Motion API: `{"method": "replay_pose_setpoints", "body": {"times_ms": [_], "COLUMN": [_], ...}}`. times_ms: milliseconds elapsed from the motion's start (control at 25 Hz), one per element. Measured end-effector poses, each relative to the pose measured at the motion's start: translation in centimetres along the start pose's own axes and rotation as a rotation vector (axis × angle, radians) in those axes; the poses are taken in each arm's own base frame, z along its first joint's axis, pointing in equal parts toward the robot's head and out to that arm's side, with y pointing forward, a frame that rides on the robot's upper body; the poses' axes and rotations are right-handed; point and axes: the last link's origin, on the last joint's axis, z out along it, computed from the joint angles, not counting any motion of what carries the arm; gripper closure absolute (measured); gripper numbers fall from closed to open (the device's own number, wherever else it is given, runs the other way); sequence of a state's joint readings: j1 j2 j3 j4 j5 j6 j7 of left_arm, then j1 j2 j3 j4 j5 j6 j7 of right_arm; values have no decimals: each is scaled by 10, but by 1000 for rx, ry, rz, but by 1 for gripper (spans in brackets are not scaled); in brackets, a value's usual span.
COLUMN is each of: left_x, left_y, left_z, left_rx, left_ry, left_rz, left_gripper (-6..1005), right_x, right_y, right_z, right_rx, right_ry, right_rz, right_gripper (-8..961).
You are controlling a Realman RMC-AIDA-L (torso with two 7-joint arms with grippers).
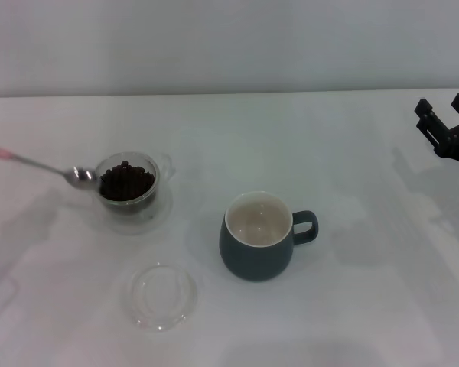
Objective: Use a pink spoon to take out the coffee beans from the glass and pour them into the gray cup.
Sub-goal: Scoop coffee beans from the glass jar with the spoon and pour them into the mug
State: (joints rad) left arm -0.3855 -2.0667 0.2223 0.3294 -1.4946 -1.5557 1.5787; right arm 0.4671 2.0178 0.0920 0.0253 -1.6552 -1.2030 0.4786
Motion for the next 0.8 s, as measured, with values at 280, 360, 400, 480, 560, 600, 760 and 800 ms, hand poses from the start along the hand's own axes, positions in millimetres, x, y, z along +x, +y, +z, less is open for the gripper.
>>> {"method": "replay_pose_setpoints", "body": {"times_ms": [280, 360, 400, 480, 560, 600, 760, 800], "left_x": [32, 33, 32, 33, 32, 31, 28, 27], "left_y": [-7, -9, -11, -14, -15, -15, -15, -15], "left_z": [32, 42, 47, 57, 67, 73, 89, 93], "left_rx": [38, 59, 71, 102, 119, 126, 148, 158], "left_ry": [-94, -118, -134, -167, -203, -222, -284, -299], "left_rz": [30, 48, 58, 76, 90, 101, 169, 189], "left_gripper": [869, 870, 870, 870, 870, 870, 869, 869], "right_x": [6, 8, 8, 9, 10, 10, 10, 10], "right_y": [0, -2, -2, -3, -4, -4, -4, -5], "right_z": [-7, -10, -12, -14, -15, -15, -15, -15], "right_rx": [14, 20, 23, 30, 35, 36, 38, 38], "right_ry": [15, 19, 19, 20, 22, 24, 26, 26], "right_rz": [16, 18, 20, 22, 24, 24, 24, 24], "right_gripper": [244, 244, 244, 244, 244, 244, 244, 244]}}
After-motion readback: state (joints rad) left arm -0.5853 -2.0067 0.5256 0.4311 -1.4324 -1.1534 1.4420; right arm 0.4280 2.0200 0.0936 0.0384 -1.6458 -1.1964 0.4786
